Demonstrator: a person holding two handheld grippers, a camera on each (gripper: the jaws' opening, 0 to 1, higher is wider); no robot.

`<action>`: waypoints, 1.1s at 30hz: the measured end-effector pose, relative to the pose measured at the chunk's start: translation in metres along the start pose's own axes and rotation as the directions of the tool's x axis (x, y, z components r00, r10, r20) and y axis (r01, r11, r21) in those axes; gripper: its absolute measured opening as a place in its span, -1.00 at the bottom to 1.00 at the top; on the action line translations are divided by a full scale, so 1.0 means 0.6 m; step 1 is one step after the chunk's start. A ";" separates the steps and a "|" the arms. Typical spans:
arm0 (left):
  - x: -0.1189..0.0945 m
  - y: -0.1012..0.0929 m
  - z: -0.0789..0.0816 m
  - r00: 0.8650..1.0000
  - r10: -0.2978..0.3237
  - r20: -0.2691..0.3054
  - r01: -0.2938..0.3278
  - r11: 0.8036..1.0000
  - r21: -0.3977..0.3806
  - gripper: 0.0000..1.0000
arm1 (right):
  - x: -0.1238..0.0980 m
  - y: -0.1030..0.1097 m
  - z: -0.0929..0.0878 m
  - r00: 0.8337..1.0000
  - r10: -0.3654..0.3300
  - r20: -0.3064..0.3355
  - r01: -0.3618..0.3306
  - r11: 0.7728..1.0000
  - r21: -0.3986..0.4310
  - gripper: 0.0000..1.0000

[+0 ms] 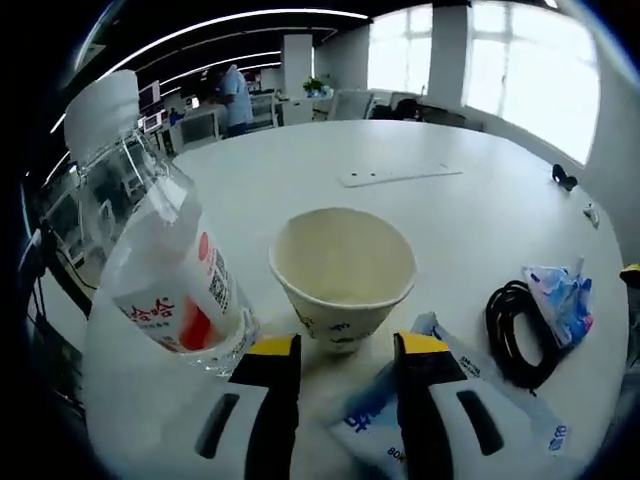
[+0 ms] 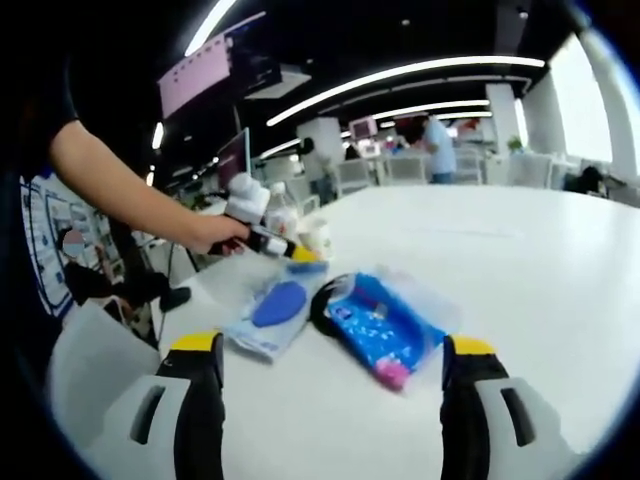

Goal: Arrange the tabletop items into an orderly group along one side of the table until the central work area is clear of visible clutter.

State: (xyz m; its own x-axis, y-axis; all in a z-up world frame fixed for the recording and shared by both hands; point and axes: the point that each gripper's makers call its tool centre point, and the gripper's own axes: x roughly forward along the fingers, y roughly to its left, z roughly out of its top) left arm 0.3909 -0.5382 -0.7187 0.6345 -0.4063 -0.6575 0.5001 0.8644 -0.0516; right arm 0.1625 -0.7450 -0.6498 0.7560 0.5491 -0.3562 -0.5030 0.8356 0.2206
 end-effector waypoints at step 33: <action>-0.047 -0.027 -0.058 0.993 -0.094 -0.070 0.102 0.988 0.120 -0.82 | -0.001 0.024 0.018 0.999 0.040 0.004 -0.040 0.999 -0.035 0.73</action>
State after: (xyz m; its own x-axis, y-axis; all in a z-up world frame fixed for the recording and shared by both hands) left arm 0.3442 -0.5305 -0.7256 0.5423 -0.4639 -0.7005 0.6291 0.7769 -0.0274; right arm 0.1594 -0.7334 -0.6363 0.7371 0.5820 -0.3435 -0.5468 0.8123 0.2028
